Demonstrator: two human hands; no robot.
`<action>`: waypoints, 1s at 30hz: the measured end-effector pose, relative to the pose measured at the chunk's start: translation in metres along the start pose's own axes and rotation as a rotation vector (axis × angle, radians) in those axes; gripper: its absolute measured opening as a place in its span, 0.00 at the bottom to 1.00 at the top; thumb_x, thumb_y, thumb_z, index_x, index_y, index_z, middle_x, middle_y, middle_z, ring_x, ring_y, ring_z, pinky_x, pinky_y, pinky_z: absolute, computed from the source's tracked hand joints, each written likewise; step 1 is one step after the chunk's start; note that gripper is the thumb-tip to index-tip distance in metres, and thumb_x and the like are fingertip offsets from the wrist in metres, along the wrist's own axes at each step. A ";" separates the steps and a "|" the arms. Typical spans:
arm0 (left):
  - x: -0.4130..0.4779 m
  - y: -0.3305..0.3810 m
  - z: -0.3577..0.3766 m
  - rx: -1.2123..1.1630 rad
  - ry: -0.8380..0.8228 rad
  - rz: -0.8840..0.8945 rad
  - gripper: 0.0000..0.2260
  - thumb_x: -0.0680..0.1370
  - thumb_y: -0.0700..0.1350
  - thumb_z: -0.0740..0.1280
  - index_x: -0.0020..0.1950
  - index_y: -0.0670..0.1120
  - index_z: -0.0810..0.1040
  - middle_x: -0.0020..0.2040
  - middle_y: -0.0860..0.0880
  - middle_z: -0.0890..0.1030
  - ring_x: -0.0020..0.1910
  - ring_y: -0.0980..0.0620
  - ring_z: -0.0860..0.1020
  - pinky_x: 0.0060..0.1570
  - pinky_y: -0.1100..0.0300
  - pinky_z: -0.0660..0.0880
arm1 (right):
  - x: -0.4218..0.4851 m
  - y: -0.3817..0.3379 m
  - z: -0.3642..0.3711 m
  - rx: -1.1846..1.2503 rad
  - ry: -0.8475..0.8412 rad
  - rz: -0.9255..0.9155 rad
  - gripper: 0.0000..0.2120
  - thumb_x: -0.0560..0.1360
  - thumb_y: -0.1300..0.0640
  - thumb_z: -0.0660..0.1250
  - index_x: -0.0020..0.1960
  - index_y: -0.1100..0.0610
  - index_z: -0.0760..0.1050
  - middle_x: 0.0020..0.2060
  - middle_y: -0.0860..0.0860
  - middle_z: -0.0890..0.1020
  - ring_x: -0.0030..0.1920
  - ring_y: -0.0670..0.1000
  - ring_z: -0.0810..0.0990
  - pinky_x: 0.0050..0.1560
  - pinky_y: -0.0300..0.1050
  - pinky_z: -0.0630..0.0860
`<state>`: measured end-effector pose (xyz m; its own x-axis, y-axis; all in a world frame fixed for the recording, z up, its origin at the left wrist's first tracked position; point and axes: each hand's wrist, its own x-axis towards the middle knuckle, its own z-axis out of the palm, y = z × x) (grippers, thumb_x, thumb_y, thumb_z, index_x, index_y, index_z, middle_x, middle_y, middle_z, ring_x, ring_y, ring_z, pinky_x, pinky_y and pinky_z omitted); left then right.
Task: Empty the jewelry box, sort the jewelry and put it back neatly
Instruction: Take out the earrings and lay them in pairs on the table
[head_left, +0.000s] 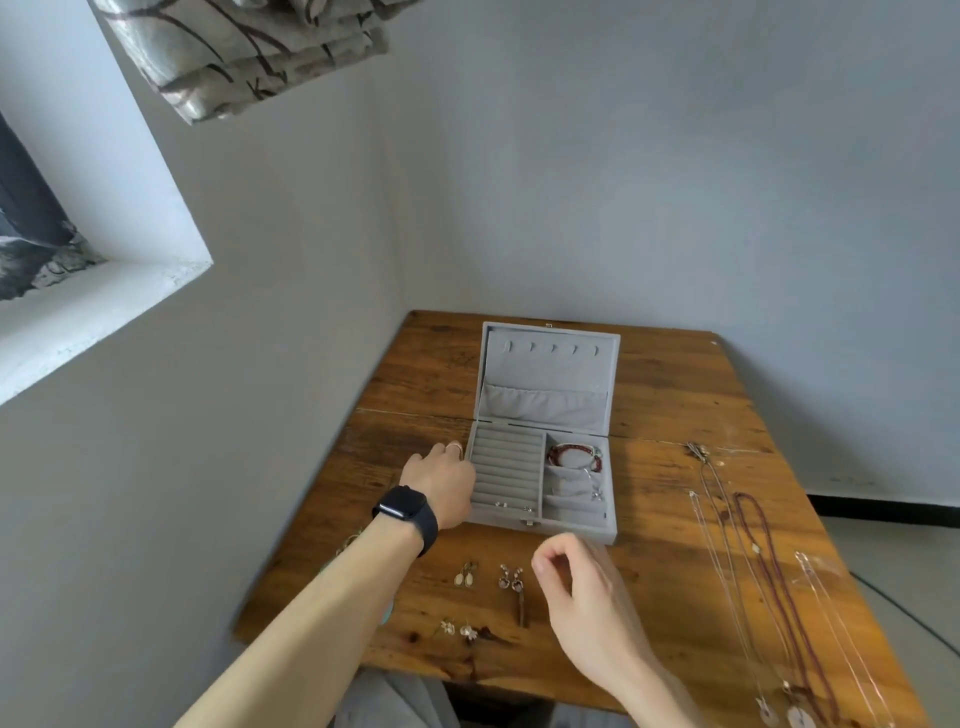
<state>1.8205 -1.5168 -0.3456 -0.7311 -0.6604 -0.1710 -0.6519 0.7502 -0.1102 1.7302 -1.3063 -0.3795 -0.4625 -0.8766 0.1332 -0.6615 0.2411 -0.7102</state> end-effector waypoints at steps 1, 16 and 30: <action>-0.003 -0.001 0.000 -0.033 0.011 0.004 0.10 0.80 0.43 0.62 0.59 0.46 0.78 0.64 0.45 0.71 0.62 0.45 0.70 0.57 0.49 0.71 | -0.012 0.004 0.002 0.015 0.004 0.009 0.03 0.82 0.50 0.62 0.49 0.44 0.70 0.47 0.38 0.76 0.53 0.36 0.72 0.49 0.28 0.69; -0.145 0.058 0.085 -0.516 0.497 0.065 0.03 0.77 0.45 0.71 0.50 0.50 0.80 0.66 0.51 0.76 0.65 0.52 0.74 0.61 0.50 0.76 | -0.059 0.020 0.042 -0.208 0.122 -0.107 0.03 0.75 0.55 0.73 0.47 0.52 0.80 0.53 0.46 0.79 0.55 0.49 0.76 0.55 0.43 0.72; -0.152 0.061 0.095 -0.508 0.481 0.034 0.05 0.75 0.49 0.74 0.50 0.52 0.86 0.70 0.50 0.74 0.71 0.50 0.67 0.67 0.52 0.66 | -0.062 0.026 0.053 -0.047 0.223 -0.010 0.05 0.72 0.52 0.76 0.47 0.50 0.83 0.50 0.41 0.79 0.52 0.43 0.73 0.52 0.35 0.64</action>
<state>1.9107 -1.3674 -0.4192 -0.6844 -0.6650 0.2990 -0.5545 0.7410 0.3787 1.7729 -1.2677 -0.4423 -0.5717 -0.7662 0.2935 -0.6911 0.2569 -0.6756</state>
